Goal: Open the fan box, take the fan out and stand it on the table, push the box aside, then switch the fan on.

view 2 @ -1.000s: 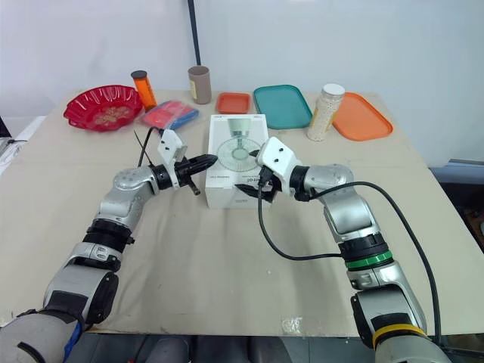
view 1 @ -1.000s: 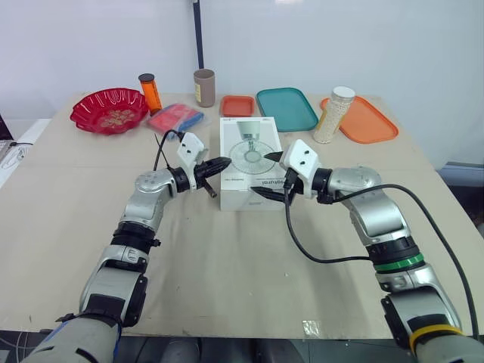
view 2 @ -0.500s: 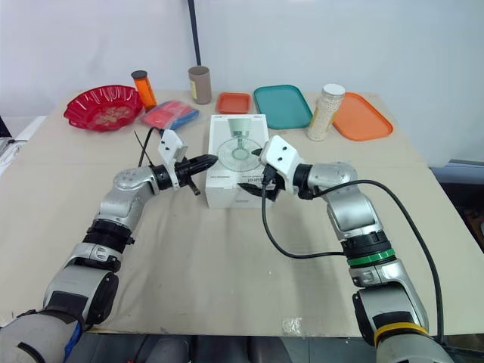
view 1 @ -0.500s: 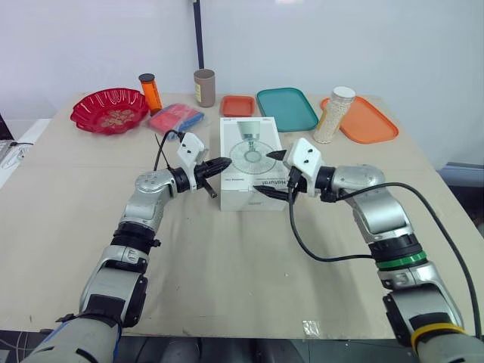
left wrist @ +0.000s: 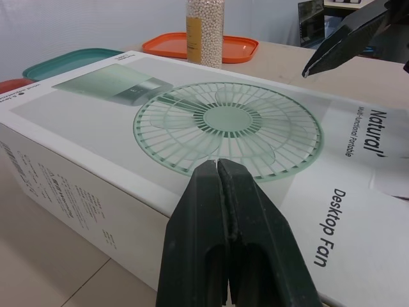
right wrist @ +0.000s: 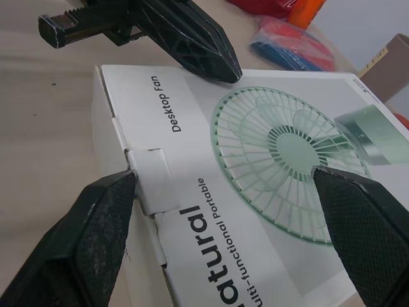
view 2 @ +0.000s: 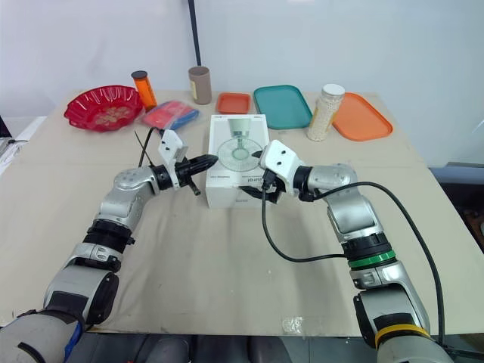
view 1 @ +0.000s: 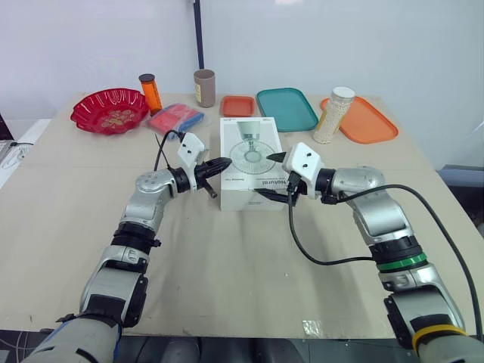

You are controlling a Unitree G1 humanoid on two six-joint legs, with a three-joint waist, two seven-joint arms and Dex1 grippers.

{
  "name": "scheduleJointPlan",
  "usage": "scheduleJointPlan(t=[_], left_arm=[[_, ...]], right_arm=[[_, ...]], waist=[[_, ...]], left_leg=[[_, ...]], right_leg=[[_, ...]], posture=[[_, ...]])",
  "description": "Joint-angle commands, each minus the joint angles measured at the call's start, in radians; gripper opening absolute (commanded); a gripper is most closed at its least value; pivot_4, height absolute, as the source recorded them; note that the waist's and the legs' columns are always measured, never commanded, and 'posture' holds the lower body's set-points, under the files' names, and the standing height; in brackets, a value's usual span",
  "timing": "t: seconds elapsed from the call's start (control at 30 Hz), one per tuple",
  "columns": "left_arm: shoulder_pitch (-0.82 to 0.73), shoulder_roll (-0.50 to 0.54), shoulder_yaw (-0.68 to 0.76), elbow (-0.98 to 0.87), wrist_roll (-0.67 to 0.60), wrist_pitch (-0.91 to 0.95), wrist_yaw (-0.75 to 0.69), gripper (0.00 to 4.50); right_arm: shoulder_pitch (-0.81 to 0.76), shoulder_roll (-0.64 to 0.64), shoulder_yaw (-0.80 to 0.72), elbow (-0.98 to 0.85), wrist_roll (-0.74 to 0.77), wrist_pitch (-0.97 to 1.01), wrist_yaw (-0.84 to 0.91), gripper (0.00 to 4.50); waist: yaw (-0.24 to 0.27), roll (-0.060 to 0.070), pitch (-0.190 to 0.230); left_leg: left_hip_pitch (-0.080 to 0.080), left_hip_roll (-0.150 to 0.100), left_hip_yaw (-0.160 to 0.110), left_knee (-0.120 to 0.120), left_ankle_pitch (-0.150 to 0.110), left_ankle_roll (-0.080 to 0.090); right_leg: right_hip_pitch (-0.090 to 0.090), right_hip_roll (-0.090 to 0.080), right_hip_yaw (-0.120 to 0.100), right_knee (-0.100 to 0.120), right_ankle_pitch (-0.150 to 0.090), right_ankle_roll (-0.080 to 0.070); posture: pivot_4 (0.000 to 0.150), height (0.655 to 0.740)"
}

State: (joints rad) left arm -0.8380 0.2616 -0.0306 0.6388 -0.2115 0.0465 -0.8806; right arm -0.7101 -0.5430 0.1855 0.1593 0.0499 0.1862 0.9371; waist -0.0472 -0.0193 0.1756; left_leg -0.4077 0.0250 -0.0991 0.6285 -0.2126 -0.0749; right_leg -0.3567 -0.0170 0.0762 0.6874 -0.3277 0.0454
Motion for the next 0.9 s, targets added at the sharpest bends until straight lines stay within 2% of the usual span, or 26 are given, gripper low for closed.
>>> scheduleJointPlan(t=[0.03,0.33,0.5,0.73,0.9], left_arm=[[0.005,-0.006,-0.01,0.0,0.011,0.005,-0.008,0.08],[0.009,-0.011,-0.009,-0.002,0.015,0.005,-0.009,0.08],[0.012,-0.012,-0.012,0.005,0.022,0.0,-0.011,0.08],[0.016,-0.019,-0.016,0.006,0.026,-0.006,-0.01,0.08],[0.024,-0.022,-0.017,-0.001,0.027,-0.006,-0.011,0.08]], right_arm=[[-0.003,-0.015,-0.012,-0.013,-0.003,-0.011,0.004,4.5],[-0.02,-0.003,-0.027,-0.001,-0.003,0.003,-0.022,4.5],[-0.028,-0.004,-0.072,-0.063,0.088,0.077,0.013,4.5],[-0.048,0.001,-0.111,-0.05,0.143,0.133,0.009,4.5],[-0.02,-0.017,-0.088,-0.054,0.119,0.101,0.016,4.5]], waist=[[0.0,0.0,0.0],[0.0,0.0,0.0],[0.001,0.0,0.0],[0.001,0.0,0.0],[0.001,0.0,0.0]], left_leg=[[0.0,0.0,0.0,0.0,0.0,0.0],[0.0,0.0,0.0,0.0,0.0,0.0],[0.0,0.0,0.0,0.0,0.0,0.0],[0.0,-0.001,-0.001,0.0,0.0,0.0],[0.0,-0.001,-0.001,0.0,0.0,0.0]], right_leg=[[0.0,0.0,0.0,0.0,0.0,0.0],[0.0,0.0,0.0,0.0,0.0,0.0],[0.0,0.0,0.0,0.0,0.0,0.0],[0.0,-0.001,-0.001,0.0,0.0,0.0],[0.0,-0.001,-0.001,0.0,0.0,0.0]], posture=[[0.15,0.74],[0.15,0.74],[0.15,0.74],[0.15,0.74],[0.15,0.74]])
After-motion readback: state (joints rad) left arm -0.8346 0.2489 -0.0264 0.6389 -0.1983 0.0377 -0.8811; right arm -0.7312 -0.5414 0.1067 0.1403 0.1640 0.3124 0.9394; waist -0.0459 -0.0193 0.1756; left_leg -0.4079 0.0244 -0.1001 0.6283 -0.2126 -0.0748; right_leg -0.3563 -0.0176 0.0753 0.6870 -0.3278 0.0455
